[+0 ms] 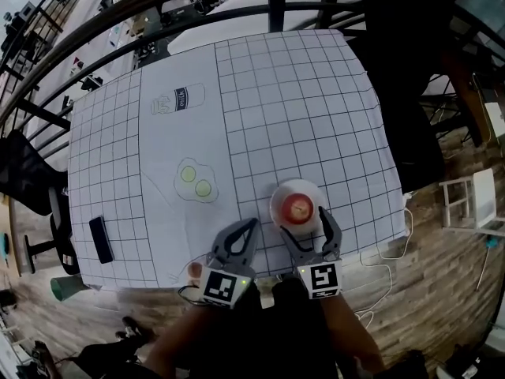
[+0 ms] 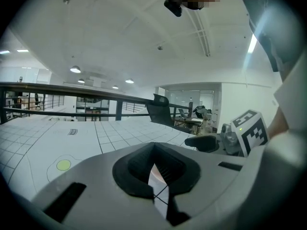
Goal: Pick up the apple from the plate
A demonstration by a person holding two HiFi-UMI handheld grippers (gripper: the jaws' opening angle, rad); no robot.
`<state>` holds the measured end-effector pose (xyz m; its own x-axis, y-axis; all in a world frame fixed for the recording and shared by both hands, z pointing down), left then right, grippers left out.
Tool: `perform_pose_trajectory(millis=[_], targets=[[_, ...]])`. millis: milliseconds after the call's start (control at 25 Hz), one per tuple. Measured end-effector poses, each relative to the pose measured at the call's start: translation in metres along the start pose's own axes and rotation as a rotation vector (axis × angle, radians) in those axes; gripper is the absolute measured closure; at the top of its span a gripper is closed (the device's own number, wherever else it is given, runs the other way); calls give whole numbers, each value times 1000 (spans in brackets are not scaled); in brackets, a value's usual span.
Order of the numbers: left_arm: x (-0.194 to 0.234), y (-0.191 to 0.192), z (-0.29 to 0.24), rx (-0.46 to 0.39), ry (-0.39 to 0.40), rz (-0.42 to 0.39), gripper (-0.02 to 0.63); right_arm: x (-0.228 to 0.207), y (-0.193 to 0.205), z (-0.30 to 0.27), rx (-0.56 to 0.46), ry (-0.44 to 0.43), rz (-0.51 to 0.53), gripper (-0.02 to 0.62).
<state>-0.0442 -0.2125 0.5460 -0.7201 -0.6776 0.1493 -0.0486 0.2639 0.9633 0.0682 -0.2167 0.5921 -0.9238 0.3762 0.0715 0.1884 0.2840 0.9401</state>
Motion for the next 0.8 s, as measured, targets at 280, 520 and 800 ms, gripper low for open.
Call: perform_pose_trajectory(millis=[280, 520, 800], targets=[[5, 9, 0, 21, -16, -19, 595, -1, 17, -20, 83, -25, 22, 179], [10, 16, 3, 31, -34, 24, 595, 0, 23, -28, 117, -31, 35, 181], [5, 18, 9, 34, -47, 29, 595, 0, 27, -32, 142, -22, 40, 183]])
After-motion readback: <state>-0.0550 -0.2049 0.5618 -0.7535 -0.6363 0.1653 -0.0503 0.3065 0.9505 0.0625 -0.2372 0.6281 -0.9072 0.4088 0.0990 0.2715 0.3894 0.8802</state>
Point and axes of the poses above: the fingertips, and each gripper's own axes: z backward along the fingers, x to its left, y out of its underside, the point moved 2 cm from there along z, backward along the fingers, and after that the axes turned 8 degrees about y, right-handed, at the moved point
